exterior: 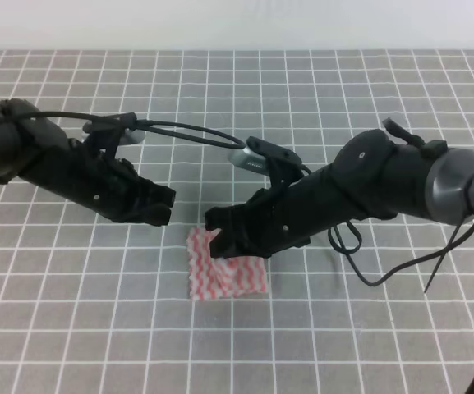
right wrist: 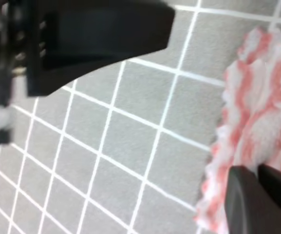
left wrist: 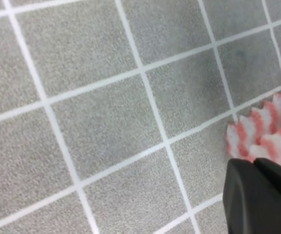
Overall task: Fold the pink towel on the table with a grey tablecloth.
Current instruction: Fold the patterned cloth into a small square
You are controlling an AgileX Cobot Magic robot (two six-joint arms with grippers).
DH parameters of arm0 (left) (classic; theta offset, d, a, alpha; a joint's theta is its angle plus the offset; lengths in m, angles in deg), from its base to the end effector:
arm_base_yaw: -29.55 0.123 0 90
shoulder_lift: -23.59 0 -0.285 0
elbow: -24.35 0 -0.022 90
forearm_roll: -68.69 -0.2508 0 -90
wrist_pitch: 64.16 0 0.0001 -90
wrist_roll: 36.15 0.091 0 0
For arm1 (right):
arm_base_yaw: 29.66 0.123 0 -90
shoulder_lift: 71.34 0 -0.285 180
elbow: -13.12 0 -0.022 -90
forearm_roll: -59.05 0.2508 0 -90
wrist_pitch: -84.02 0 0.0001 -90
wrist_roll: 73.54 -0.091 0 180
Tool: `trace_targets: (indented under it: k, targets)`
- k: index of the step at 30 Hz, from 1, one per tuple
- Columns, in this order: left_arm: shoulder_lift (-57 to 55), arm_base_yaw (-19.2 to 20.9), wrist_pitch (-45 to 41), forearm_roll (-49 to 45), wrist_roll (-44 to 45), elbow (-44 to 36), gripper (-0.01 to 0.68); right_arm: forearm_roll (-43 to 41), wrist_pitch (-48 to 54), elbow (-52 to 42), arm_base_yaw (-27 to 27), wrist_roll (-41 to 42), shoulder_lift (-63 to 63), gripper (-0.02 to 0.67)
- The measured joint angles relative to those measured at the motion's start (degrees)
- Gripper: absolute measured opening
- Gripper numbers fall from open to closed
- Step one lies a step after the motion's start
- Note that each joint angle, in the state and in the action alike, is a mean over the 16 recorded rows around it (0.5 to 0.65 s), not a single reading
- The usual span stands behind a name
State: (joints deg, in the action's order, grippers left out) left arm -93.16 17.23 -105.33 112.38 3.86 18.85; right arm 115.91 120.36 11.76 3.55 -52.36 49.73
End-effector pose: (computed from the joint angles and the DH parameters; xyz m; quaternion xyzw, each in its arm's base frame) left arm 0.3691 -0.1230 0.1891 0.1879 0.9310 -0.2425 0.1976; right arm 0.3238 0.2660 0.1870 -0.1060 0.9173 0.3630 0.1246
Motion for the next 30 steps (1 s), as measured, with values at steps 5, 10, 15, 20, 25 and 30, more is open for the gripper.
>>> trace_targets:
  k: [5,10,15,20,25,30]
  targets:
    - [0.11,0.30,-0.41,0.31,-0.02,0.02,-0.002,0.01,-0.45,0.03,0.23,0.00,0.60,-0.011]
    - [0.19,0.34,-0.70,0.44,0.04,0.04,-0.002,0.13,-0.53,0.06,0.22,0.00,1.09,0.031]
    - [0.21,0.35,-0.99,0.48,0.11,0.05,-0.002,0.39,-0.38,0.10,0.08,0.00,0.71,0.118]
    - [0.18,0.32,-1.64,0.39,0.17,0.24,-0.002,0.28,-0.11,0.16,-0.53,0.01,-0.11,0.204]
    - [0.15,-0.10,-3.04,0.46,0.27,0.75,-0.002,-0.92,0.95,0.20,-1.67,0.01,-0.96,0.224]
    - [0.08,-1.81,-4.52,0.24,0.31,1.25,-0.002,-2.75,2.27,0.20,-2.82,0.00,-1.40,0.162]
